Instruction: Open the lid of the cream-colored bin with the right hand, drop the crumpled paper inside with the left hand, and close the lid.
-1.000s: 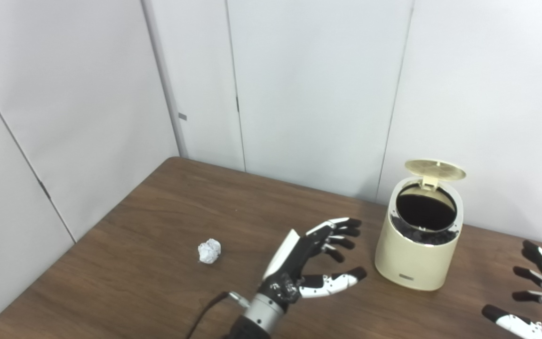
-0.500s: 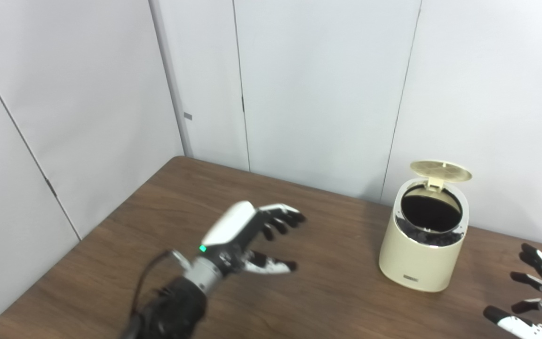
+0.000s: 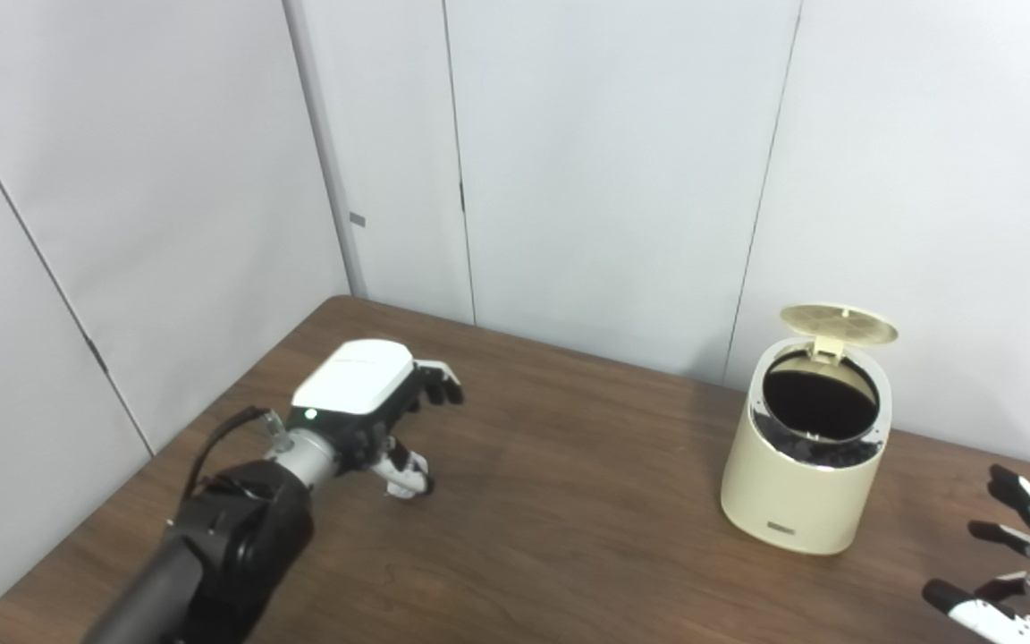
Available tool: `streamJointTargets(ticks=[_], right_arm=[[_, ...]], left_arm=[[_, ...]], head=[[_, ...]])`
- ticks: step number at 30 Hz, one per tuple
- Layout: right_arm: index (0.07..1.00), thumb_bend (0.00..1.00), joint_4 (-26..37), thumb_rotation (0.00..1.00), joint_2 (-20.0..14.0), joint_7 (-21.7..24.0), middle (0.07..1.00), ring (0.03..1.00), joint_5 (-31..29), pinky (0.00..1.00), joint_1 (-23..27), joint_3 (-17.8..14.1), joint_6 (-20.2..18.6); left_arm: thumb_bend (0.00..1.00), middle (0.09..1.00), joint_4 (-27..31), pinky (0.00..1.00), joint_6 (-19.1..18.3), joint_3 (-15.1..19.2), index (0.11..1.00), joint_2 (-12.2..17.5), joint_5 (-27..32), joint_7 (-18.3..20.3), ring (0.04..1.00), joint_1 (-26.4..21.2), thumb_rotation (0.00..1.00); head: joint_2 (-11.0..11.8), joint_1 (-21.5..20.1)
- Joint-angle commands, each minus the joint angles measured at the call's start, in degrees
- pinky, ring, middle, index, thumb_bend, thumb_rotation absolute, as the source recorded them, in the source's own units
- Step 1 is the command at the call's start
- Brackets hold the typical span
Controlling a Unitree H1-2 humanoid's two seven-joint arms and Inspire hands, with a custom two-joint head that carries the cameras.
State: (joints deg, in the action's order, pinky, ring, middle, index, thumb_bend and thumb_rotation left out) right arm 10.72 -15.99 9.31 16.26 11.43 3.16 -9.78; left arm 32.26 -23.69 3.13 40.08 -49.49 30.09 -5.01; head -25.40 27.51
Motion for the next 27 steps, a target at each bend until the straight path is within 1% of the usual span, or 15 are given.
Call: streamJointTargets(ticks=[1, 4, 8, 10, 13, 15, 16, 19, 20, 24, 27], right_arm=[[0.935, 0.78, 0.9, 0.49, -0.9, -0.2, 0.926, 0.802, -0.2, 0.47, 2.1, -0.4, 1.2], [0.932, 0.78, 0.7, 0.48, -0.8, -0.3, 0.928, 0.804, -0.2, 0.48, 2.2, -0.3, 1.4], [0.936, 0.76, 0.2, 0.47, -0.9, -0.5, 0.926, 0.817, 0.1, 0.5, 2.4, 0.0, 2.7], [0.935, 0.74, 0.1, 0.45, -0.9, -0.4, 0.926, 0.826, 0.0, 0.53, 2.6, 0.1, 3.0], [0.934, 0.74, 0.3, 0.44, -0.9, -0.1, 0.93, 0.846, -0.5, 0.56, 2.7, 0.0, 3.0], [0.933, 0.75, 0.2, 0.45, -0.9, 0.1, 0.937, 0.857, -0.8, 0.59, 2.7, 0.0, 3.0], [0.933, 0.75, 0.2, 0.45, -1.0, 0.2, 0.938, 0.856, -0.8, 0.58, 2.7, 0.0, 3.0], [0.935, 0.77, 0.4, 0.48, -1.2, 0.4, 0.939, 0.85, -0.6, 0.57, 2.6, 0.1, 2.7], [0.935, 0.77, 0.5, 0.48, -1.2, 0.5, 0.938, 0.849, -0.5, 0.57, 2.6, 0.1, 2.6], [0.932, 0.78, 0.5, 0.48, -1.3, 0.7, 0.934, 0.844, -0.9, 0.57, 2.5, -0.2, 2.7], [0.93, 0.79, 0.4, 0.49, -1.3, 0.6, 0.933, 0.848, -1.1, 0.57, 2.5, -0.1, 2.9]], left_arm=[[0.87, 0.701, 0.0, 0.47, 0.6, 0.9, 0.706, 2.5, -2.3, 0.3, 0.618, -2.1, 0.0], [0.9, 0.694, -1.7, 0.46, 1.1, 0.9, 0.705, 3.6, -3.3, 1.3, 0.609, -2.6, 0.0], [0.92, 0.725, -3.8, 0.51, 2.4, 0.8, 0.727, 4.5, -3.9, 1.7, 0.652, -2.7, 0.03], [0.92, 0.727, -4.6, 0.52, 3.0, 0.9, 0.735, 4.5, -4.0, 1.6, 0.652, -2.8, 0.04], [0.93, 0.721, -6.0, 0.52, 4.1, 0.7, 0.728, 4.4, -4.1, 1.0, 0.648, -2.8, 0.03], [0.89, 0.747, -7.0, 0.56, 4.5, 0.2, 0.737, 4.2, -4.9, 1.3, 0.687, -3.0, 0.04], [0.89, 0.75, -7.5, 0.56, 4.8, -0.1, 0.737, 4.0, -5.3, 1.2, 0.691, -3.0, 0.05], [0.89, 0.748, -9.2, 0.57, 6.4, -0.6, 0.734, 3.4, -5.4, -0.3, 0.693, -2.9, 0.04], [0.89, 0.739, -9.8, 0.57, 6.8, -0.7, 0.732, 3.1, -5.3, -0.8, 0.685, -2.9, 0.03], [0.88, 0.725, -11.7, 0.56, 7.9, -0.9, 0.727, 1.8, -5.1, -2.4, 0.678, -2.9, 0.01], [0.87, 0.721, -14.0, 0.55, 9.3, -1.4, 0.723, 1.2, -5.1, -4.5, 0.674, -3.0, 0.0]], head=[[-0.2, -0.1], [-0.2, -0.1], [-0.3, 0.0], [-0.3, 0.0], [-0.6, 0.0], [-0.6, 0.0], [-0.8, -0.3], [-0.8, -0.3], [-1.1, -0.6], [-1.2, -0.6], [-1.2, -0.6]])
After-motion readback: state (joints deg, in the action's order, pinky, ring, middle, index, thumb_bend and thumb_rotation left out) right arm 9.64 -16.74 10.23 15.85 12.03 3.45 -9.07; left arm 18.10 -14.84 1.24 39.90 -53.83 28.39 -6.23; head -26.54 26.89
